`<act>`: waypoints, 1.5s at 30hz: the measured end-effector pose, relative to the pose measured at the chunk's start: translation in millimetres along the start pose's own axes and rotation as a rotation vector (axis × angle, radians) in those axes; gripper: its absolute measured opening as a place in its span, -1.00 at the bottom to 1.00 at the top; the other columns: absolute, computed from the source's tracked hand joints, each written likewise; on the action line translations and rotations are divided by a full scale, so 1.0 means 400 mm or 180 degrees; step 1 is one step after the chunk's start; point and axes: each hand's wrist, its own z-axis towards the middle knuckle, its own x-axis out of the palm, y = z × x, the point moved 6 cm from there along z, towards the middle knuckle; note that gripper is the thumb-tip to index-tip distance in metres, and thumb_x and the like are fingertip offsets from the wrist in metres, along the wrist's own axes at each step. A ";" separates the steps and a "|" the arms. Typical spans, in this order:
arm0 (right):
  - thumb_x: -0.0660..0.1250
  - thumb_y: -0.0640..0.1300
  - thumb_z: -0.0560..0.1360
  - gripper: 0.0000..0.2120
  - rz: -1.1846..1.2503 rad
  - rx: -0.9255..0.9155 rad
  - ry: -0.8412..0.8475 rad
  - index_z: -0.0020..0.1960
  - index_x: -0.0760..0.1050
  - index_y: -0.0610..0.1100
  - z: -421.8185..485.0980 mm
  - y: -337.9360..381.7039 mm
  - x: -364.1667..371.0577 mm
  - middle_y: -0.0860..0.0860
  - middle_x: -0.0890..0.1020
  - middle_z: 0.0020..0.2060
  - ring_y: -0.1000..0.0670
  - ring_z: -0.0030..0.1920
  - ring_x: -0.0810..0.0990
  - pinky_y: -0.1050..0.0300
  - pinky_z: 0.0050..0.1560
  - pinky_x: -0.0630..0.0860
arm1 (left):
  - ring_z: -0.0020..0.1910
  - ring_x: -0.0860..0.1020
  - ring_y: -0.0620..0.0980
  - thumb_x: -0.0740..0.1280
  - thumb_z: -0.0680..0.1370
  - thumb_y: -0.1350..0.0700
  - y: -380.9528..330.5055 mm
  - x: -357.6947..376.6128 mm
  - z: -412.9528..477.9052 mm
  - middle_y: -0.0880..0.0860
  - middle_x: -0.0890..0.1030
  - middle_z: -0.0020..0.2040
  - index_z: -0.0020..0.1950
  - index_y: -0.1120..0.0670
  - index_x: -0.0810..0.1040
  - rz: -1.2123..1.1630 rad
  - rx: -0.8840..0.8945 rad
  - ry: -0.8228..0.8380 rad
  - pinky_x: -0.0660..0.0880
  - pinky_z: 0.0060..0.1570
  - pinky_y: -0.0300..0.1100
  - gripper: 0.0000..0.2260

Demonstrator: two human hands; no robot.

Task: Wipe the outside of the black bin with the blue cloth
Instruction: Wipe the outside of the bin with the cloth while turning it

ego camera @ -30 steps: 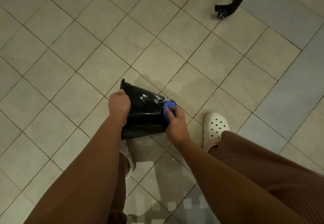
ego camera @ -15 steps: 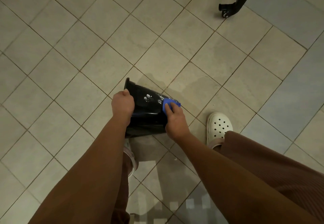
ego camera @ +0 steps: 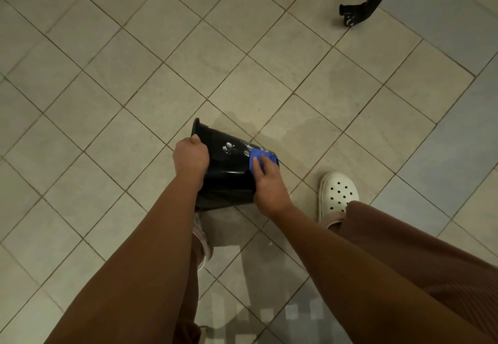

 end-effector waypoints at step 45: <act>0.41 -0.22 0.42 -0.08 -0.0522 0.0191 0.0406 0.53 -0.15 -0.16 0.059 0.081 -0.042 -0.17 0.04 0.49 -0.18 0.49 0.02 -0.11 0.48 0.06 | -0.05 0.57 0.16 0.05 0.70 0.06 -0.022 0.027 -0.019 0.24 0.54 -0.06 0.11 0.28 0.50 0.0165 0.0343 0.0103 0.43 -0.17 -0.13 -0.65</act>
